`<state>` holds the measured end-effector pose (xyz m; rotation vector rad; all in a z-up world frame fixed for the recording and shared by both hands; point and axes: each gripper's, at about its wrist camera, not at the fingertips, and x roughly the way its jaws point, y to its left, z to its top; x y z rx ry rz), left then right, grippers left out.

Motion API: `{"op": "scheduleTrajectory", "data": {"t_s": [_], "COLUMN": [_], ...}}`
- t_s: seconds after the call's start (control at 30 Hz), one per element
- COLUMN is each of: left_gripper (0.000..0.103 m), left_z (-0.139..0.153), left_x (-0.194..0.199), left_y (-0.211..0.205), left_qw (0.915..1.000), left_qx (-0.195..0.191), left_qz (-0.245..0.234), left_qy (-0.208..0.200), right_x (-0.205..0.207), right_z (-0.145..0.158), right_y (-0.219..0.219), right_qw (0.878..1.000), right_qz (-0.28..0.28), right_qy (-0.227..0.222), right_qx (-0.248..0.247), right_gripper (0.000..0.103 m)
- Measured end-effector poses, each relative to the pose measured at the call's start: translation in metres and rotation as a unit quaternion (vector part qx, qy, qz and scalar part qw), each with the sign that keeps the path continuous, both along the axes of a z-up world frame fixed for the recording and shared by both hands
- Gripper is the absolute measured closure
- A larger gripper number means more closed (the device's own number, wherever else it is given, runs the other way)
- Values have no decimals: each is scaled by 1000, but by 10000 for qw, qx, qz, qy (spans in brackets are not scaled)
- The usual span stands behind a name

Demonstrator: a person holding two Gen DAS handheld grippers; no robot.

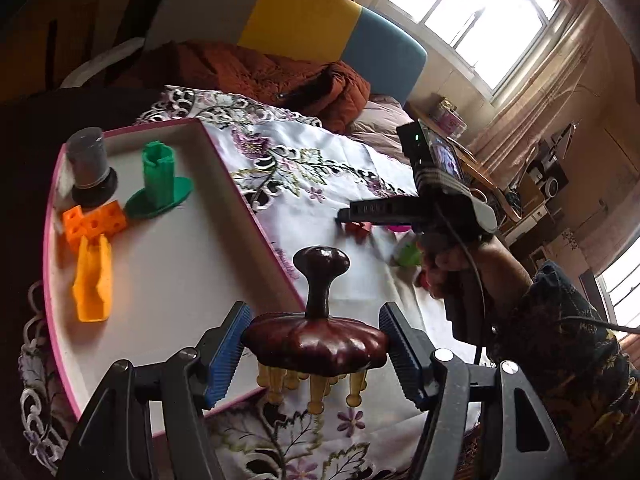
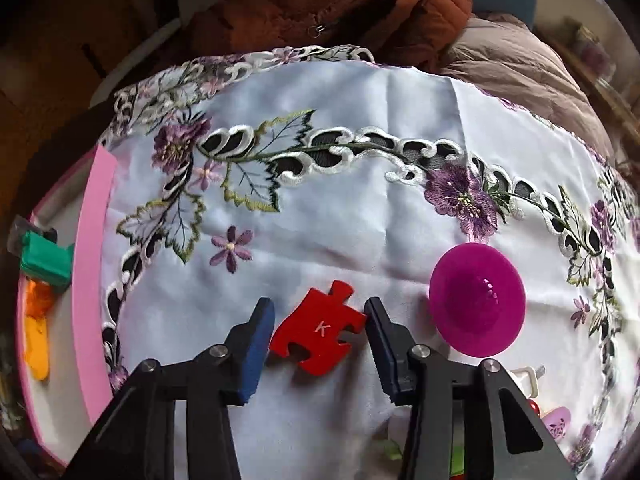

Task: Organize rigid objects
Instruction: 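Carry the brown comb toward the tray with left tool while right grasps red K puzzle piece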

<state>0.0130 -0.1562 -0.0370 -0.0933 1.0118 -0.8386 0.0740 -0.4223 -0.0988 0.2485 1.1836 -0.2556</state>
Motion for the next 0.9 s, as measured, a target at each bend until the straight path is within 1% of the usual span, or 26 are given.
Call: {"op": "scheduleTrajectory", "data": {"t_s": [0.03,0.1,0.2,0.3,0.4,0.5,0.57,0.67,0.8,0.9], "left_gripper": [36,36,36,36,36,36,36,36,36,36], "left_z": [1,2,2,-1,-2,-3,-2,1,1,-2], "left_x": [1,5,11,18,24,29,31,30,32,39], "left_y": [6,19,39,60,76,87,90,88,76,63], "left_qw": [10000,9997,9988,9970,9949,9927,9918,9915,9906,9913], "left_qx": [-18,-37,-39,7,13,-7,-16,92,313,363], "left_qz": [68,222,484,768,1012,1205,1275,1298,1324,1263], "left_qy": [0,-2,-4,15,34,83,83,-28,-171,-118], "right_x": [-1,-5,-19,-34,-39,-43,-47,-53,-52,-52], "right_z": [2,4,3,2,-4,-6,-5,-5,-3,-3], "right_y": [9,24,42,43,41,42,44,46,49,54], "right_qw": [9997,9982,9953,9947,9936,9926,9916,9888,9876,9863], "right_qz": [216,571,962,1007,1050,1089,1147,1287,1378,1452], "right_qy": [0,36,-57,-181,-343,-476,-578,-749,-726,-698], "right_qx": [-126,-204,-65,93,232,232,118,-34,-168,-364], "right_gripper": [72,72,71,71,71,71,71,71,71,71]}}
